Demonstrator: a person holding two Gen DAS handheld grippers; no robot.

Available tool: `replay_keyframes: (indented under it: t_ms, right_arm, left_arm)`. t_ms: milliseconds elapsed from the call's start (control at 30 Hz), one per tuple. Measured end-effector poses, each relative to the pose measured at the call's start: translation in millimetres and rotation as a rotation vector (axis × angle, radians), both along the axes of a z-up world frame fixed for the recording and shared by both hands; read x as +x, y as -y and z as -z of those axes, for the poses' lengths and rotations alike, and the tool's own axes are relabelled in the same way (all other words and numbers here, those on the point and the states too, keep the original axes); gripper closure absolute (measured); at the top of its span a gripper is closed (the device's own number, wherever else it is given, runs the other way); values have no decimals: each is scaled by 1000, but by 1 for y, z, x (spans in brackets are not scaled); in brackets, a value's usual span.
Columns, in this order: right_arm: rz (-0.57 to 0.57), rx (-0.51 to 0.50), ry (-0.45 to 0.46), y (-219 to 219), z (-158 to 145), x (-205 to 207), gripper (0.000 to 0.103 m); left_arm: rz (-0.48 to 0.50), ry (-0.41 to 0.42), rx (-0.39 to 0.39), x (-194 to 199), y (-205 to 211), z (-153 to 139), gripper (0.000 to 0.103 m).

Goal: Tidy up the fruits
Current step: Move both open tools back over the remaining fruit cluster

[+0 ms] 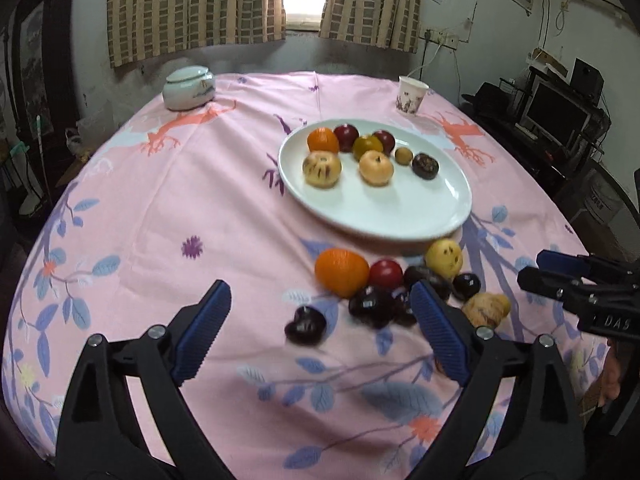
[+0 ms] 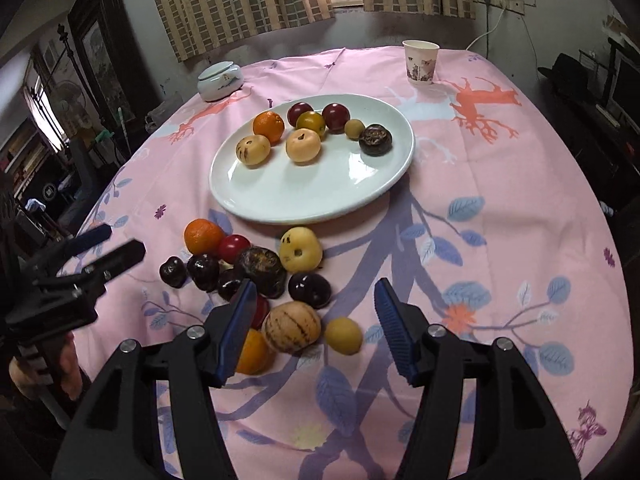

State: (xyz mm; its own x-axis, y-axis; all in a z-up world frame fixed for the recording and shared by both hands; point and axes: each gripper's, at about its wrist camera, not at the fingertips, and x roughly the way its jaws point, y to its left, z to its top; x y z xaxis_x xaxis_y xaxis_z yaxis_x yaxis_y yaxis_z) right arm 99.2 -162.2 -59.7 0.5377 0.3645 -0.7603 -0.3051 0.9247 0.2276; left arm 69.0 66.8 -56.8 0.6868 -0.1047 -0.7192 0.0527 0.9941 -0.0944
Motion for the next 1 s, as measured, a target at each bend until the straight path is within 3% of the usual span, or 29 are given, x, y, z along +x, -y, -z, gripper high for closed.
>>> replay_keyframes:
  t_ms: [100,267,600,800,933,967,1000]
  right_arm:
    - [1,33,-50,1,6,-3,41]
    - [-16,21,-54,-5,9,-10,41]
    - [3,-85,-90,7,39,-13,41]
    - [-19,-172,-34,1,54,-6,41]
    - [-67,-159,-14,-8,63,2,59]
    - [-68,-200,8,-12,63,2,75]
    - [-68,-219,14,-13,62,3,78]
  left_arm:
    - [10,-33,2,-8,-4,10,10]
    - [2,-40,-13,-15,-9,14,10]
    - [-21,-72,-14,-18,-19,22,10]
    - [-23,-90,-15,-19,-22,24,10]
    - [-9,-103,-26,-15,-20,29,10]
    - [-9,-108,-27,-14,-20,31,10]
    - [-10,-115,-25,-12,-20,34,10]
